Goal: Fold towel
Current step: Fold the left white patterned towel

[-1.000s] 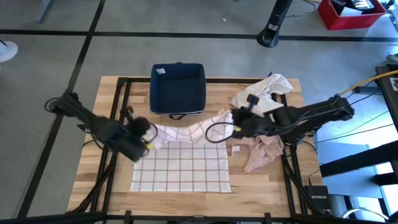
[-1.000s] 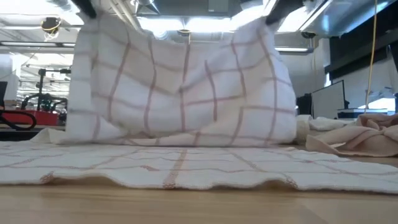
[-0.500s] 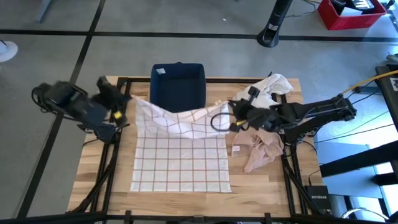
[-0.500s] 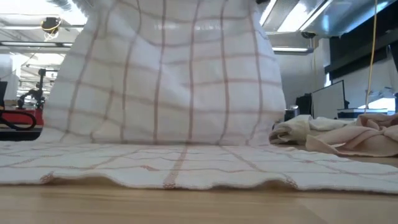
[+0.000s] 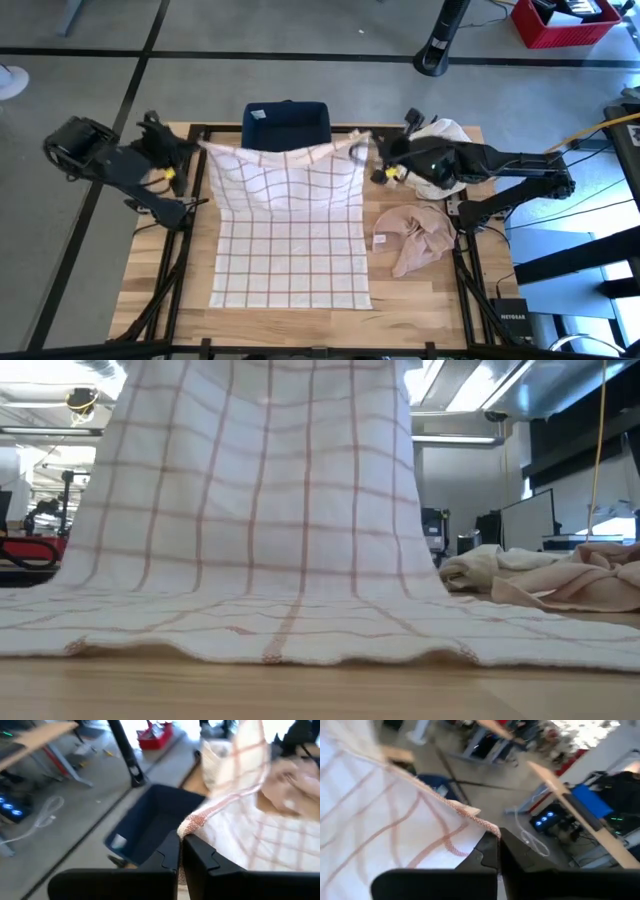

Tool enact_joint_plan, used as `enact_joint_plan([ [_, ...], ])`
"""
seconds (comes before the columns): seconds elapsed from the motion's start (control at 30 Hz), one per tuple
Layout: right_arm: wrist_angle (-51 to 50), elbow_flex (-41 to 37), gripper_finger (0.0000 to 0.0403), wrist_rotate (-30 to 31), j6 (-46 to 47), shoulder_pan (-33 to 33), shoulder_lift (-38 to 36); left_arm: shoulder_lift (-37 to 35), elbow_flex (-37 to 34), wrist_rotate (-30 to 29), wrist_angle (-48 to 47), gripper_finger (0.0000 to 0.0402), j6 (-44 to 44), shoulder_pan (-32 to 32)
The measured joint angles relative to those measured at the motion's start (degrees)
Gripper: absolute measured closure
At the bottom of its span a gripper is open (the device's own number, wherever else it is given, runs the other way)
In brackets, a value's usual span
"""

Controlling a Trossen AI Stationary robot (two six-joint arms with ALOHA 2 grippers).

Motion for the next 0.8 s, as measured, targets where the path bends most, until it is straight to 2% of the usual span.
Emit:
enact_joint_plan([
  [0.13,-8.9,-0.6,0.0398,-0.4,8.1,5.6,0.0,0.3,-4.5,7.3,0.1,0.0399,-4.8,-2.1],
  [0.3,-18.3,-2.9,0.0400,-1.4,22.7,13.4,0.0,0.7,-12.0,13.8,0.2,0.0398,-14.0,-5.4],
  [0.53,-13.3,-12.0,0.0400,-5.6,35.5,22.3,1.4,3.2,-22.0,23.7,3.2,0.0398,-27.4,-12.7],
  [0.8,-4.8,-18.2,0.0399,-11.0,44.1,29.0,6.3,8.5,-26.9,28.4,7.3,0.0399,-40.1,-22.8],
])
